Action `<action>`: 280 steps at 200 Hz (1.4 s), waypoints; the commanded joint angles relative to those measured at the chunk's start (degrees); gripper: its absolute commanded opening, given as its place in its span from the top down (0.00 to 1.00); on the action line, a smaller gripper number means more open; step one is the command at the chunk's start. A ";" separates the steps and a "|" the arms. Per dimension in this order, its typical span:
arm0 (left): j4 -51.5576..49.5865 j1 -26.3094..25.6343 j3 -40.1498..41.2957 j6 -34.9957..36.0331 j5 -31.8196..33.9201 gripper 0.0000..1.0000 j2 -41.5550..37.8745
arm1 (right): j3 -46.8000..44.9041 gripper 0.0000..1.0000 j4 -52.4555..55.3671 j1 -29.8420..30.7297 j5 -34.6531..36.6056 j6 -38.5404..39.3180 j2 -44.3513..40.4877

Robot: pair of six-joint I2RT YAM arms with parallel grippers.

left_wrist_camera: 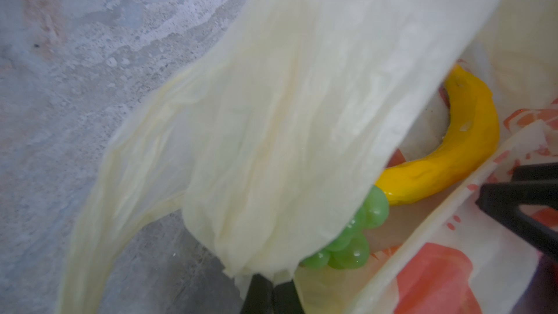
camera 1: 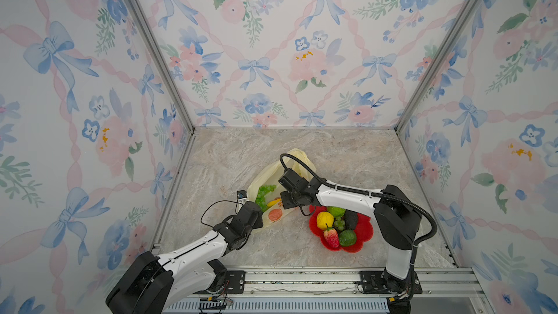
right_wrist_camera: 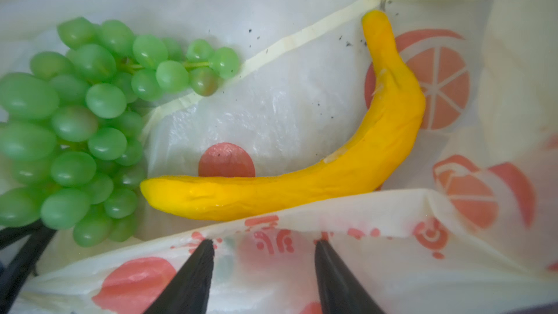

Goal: Take fruits out of the plastic bag
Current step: Pick up the fruit from the plastic bag.

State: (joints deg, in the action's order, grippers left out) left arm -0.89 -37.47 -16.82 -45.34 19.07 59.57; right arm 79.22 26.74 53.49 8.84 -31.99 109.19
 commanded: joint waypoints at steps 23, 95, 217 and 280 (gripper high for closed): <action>-0.52 0.03 -0.43 -0.02 -0.11 1.00 0.09 | 9.92 0.43 9.08 -2.47 5.62 2.94 1.91; -0.39 0.03 -0.63 0.34 -0.20 1.00 0.02 | 18.98 0.42 16.58 -7.20 7.18 4.21 11.12; -0.26 0.01 -0.72 0.33 -0.48 1.00 0.35 | 23.93 0.57 20.34 -7.97 5.67 4.47 20.14; -0.38 -0.01 -0.52 0.76 -0.13 1.00 0.31 | 27.75 0.75 21.04 -6.93 5.48 5.35 22.57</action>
State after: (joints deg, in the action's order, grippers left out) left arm -0.89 -37.47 -16.84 -45.25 18.98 59.68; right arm 104.29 45.67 45.91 14.59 -27.33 130.13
